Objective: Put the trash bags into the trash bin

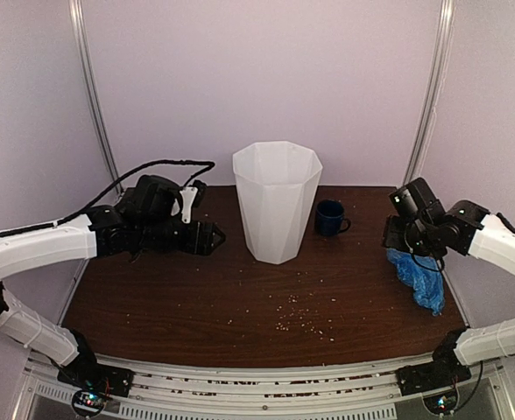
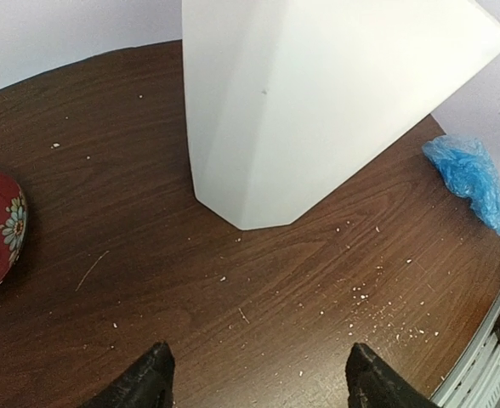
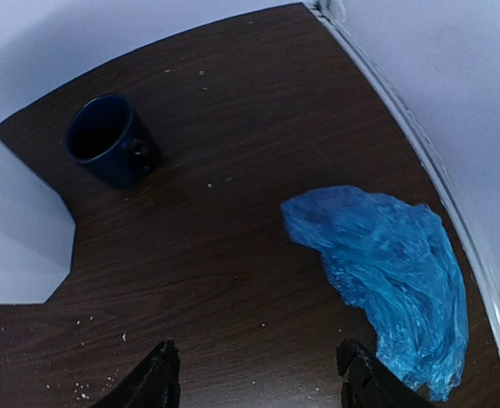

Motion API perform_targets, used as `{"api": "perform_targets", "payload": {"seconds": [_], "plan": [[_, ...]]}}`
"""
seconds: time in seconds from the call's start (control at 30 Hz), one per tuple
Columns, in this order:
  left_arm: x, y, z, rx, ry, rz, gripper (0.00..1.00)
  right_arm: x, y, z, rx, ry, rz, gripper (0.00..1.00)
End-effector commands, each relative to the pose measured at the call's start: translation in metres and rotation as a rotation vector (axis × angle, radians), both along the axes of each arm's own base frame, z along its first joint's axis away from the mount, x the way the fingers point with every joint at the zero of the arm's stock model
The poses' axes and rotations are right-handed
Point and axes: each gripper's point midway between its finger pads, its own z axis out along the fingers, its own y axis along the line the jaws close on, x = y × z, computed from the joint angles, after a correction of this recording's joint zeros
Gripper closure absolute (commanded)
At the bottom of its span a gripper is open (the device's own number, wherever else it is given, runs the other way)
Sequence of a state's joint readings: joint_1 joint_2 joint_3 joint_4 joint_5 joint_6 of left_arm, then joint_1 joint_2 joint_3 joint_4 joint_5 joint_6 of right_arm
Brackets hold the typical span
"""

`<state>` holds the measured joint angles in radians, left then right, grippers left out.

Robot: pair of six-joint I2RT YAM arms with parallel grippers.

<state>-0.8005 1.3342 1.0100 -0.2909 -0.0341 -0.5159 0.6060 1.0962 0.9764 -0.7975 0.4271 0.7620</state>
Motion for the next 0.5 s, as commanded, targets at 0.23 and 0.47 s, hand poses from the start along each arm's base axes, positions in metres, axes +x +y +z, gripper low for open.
{"api": "perform_targets", "payload": {"seconds": [0.23, 0.47], "plan": [[0.003, -0.015, -0.011, 0.013, -0.011, -0.06, 0.28, -0.009, -0.105, -0.041, -0.017, 0.137, -0.316, 0.13], [0.006, -0.018, -0.013, 0.03, -0.021, -0.073, 0.28, 0.007, -0.149, -0.075, 0.026, 0.184, -0.428, 0.16]]}}
